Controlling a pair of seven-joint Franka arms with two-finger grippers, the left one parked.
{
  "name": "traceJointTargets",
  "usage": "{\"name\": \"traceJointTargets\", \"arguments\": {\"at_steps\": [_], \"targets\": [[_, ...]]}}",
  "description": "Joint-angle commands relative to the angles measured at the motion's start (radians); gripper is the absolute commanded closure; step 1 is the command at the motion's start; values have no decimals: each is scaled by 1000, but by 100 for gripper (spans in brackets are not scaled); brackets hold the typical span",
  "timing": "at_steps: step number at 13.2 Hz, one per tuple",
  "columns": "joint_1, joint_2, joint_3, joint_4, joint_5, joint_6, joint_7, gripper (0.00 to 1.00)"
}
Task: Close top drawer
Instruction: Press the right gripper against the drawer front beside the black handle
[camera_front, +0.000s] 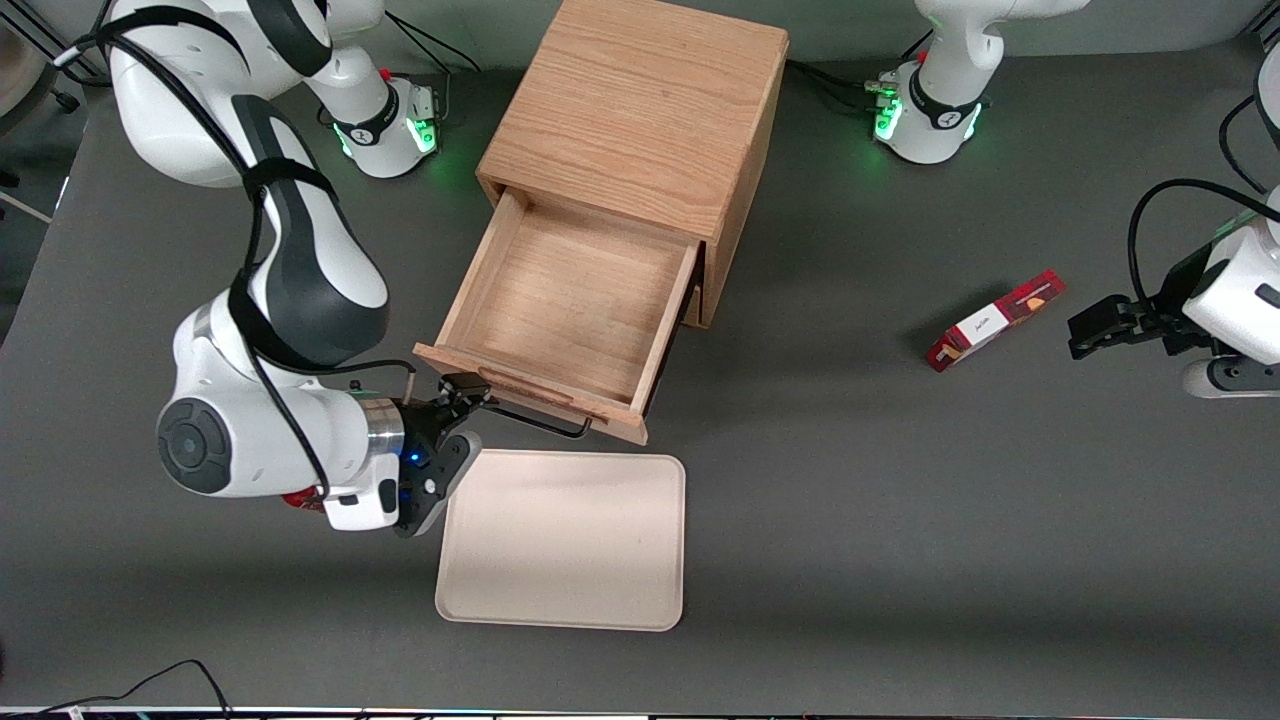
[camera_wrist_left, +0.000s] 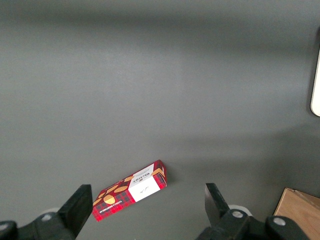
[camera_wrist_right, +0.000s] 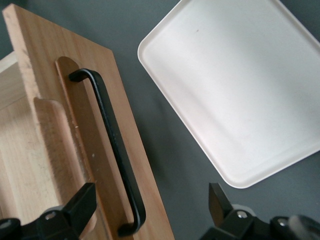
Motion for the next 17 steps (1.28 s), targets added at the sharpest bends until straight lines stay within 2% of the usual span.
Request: {"name": "traceJointTargets", "arguments": {"at_steps": [1,11,17], "targets": [[16,37,-2,41,12,10,21,0],[33,66,-4,27,5,33,14,0],[47,80,0,13,-40,47,17,0]]}}
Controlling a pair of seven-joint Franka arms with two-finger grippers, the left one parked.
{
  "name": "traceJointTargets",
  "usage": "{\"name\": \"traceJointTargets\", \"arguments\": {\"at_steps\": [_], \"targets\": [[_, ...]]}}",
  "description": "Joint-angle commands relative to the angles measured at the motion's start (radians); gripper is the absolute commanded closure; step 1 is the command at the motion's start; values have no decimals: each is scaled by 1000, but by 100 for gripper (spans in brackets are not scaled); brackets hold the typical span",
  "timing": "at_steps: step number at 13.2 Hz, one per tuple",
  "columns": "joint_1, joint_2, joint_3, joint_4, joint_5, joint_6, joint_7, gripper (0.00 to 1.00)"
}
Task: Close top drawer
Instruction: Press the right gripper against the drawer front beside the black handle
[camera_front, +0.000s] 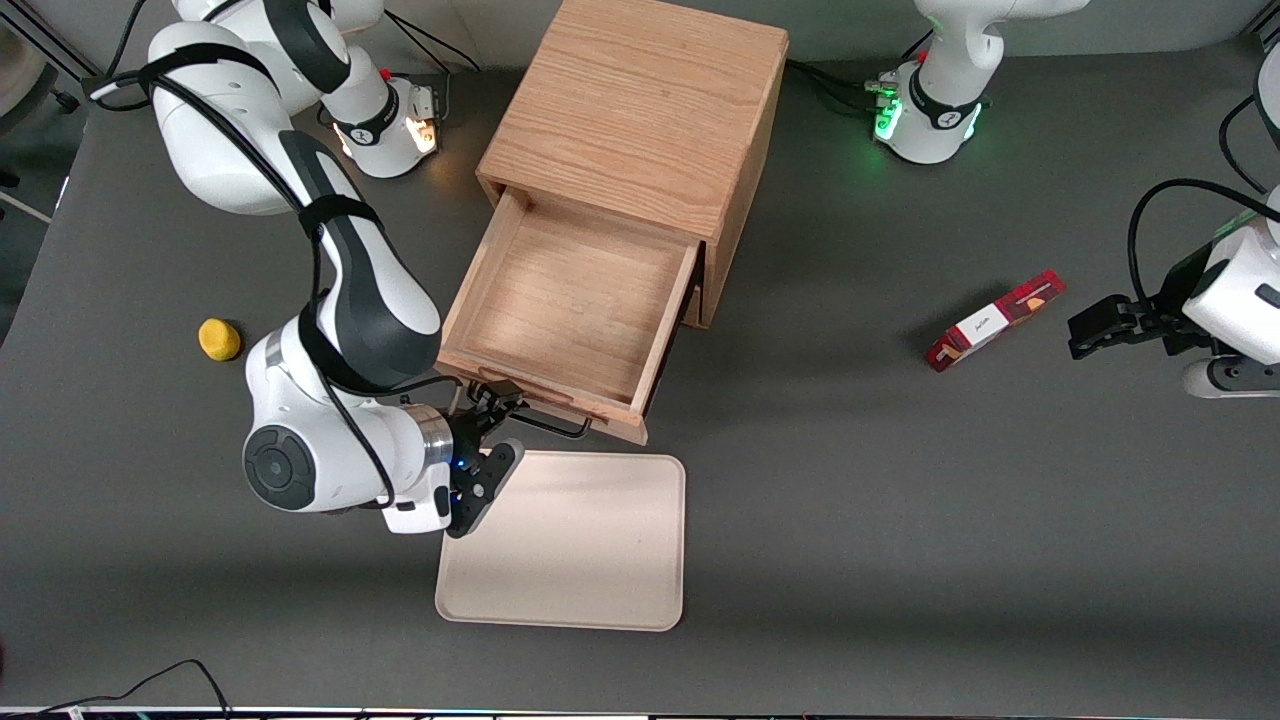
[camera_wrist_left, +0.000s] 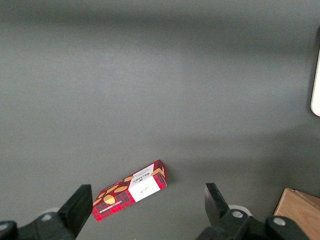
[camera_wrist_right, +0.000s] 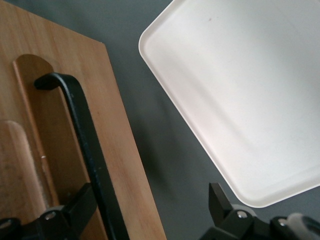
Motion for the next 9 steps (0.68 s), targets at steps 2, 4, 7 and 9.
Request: {"name": "traceJointTargets", "arguments": {"at_steps": [2,4,7,9], "targets": [[18,14,0,-4,-47,31,19,0],[18,11,0,-8,-47,29,19,0],[23,-3,12,-20,-47,20,19,0],[23,-12,26,-34,-48,19,21,0]]}}
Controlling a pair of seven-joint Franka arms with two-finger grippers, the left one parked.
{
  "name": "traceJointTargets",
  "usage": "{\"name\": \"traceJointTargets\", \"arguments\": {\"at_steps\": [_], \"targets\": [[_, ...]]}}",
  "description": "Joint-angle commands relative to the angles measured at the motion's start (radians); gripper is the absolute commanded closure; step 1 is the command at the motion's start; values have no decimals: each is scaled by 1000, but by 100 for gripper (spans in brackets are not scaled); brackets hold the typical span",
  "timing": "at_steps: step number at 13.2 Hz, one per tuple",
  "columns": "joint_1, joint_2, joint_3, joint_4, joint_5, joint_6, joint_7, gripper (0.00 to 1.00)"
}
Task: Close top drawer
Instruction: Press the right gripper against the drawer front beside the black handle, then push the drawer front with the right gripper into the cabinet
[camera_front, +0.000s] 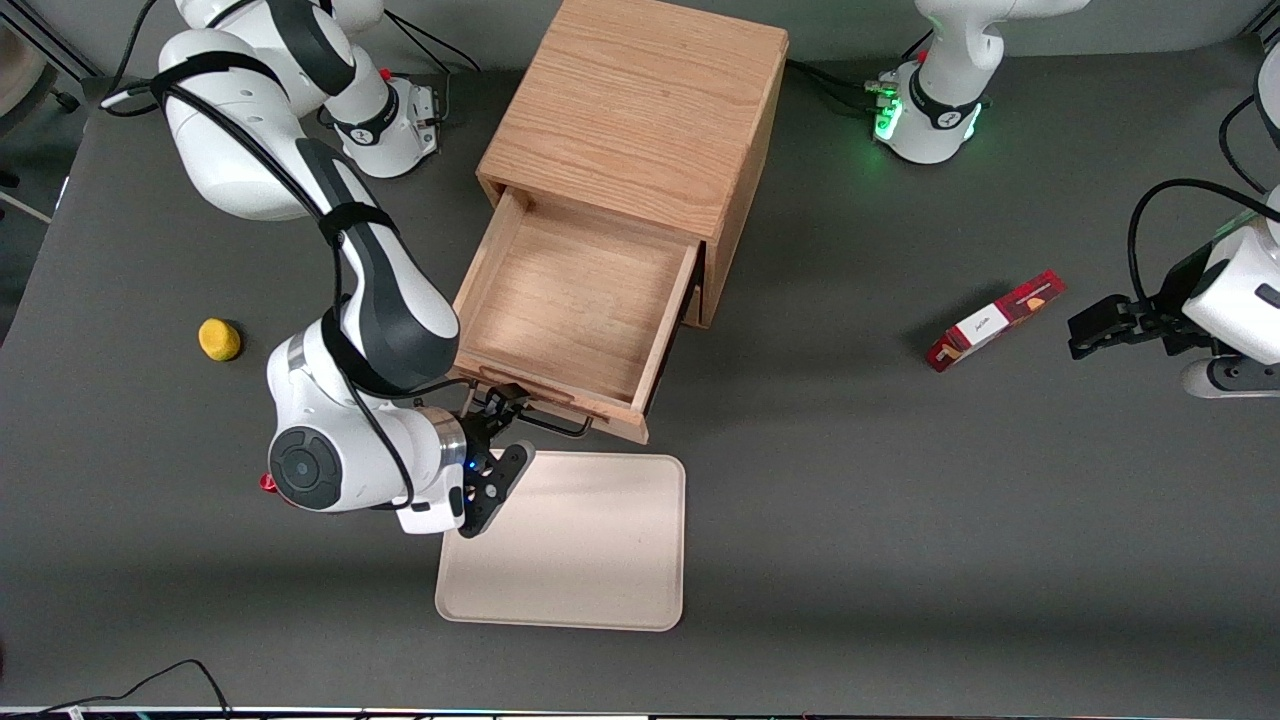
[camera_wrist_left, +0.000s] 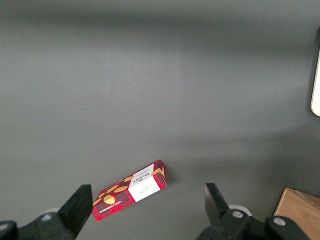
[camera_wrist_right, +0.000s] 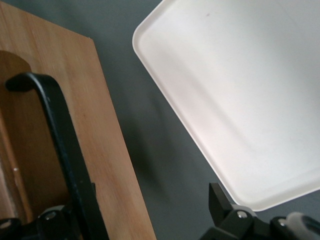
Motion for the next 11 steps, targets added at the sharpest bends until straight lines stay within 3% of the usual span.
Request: {"name": "traceJointTargets", "arguments": {"at_steps": [1,11], "targets": [[8,-27,28,-42,-19,-1,21,0],[0,-220,75,-362,-19,62,19,0]]}}
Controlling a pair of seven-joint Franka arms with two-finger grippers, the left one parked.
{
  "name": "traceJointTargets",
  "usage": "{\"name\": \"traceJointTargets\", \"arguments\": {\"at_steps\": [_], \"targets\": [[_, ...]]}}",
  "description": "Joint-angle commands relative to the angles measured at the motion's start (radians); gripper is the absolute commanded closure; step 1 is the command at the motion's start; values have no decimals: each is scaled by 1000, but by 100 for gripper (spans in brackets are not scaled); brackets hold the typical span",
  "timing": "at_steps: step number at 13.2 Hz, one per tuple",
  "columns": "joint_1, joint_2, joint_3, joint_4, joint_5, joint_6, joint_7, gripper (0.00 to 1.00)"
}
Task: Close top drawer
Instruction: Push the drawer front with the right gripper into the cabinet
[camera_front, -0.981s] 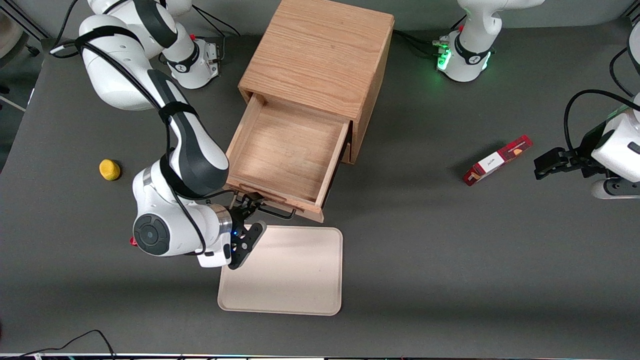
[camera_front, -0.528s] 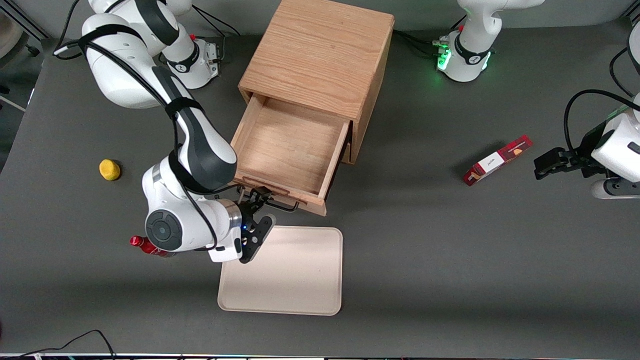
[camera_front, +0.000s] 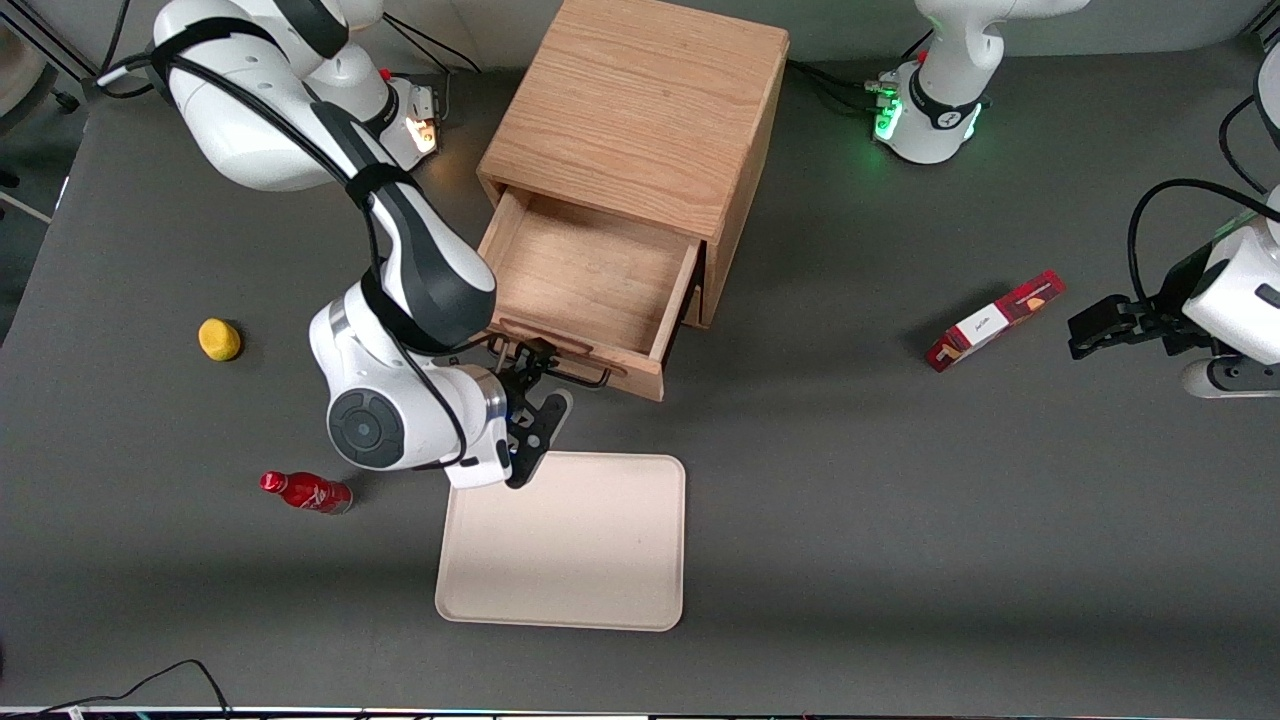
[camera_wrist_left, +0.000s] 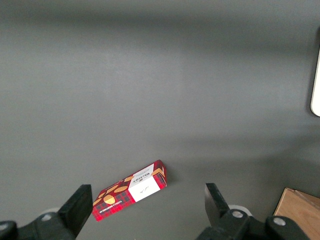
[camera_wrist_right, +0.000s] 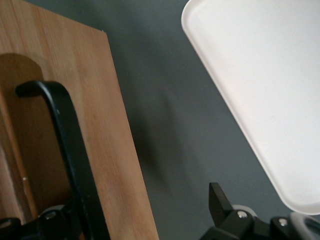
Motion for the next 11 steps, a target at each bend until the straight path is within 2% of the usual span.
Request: {"name": "traceJointTargets", "arguments": {"at_steps": [1,6,11], "targets": [[-11,-112,22,-183,-12,61,18,0],[-13,-197,46,-327,-5,124,18,0],[-14,-233,68,-373,1,126,19,0]]}}
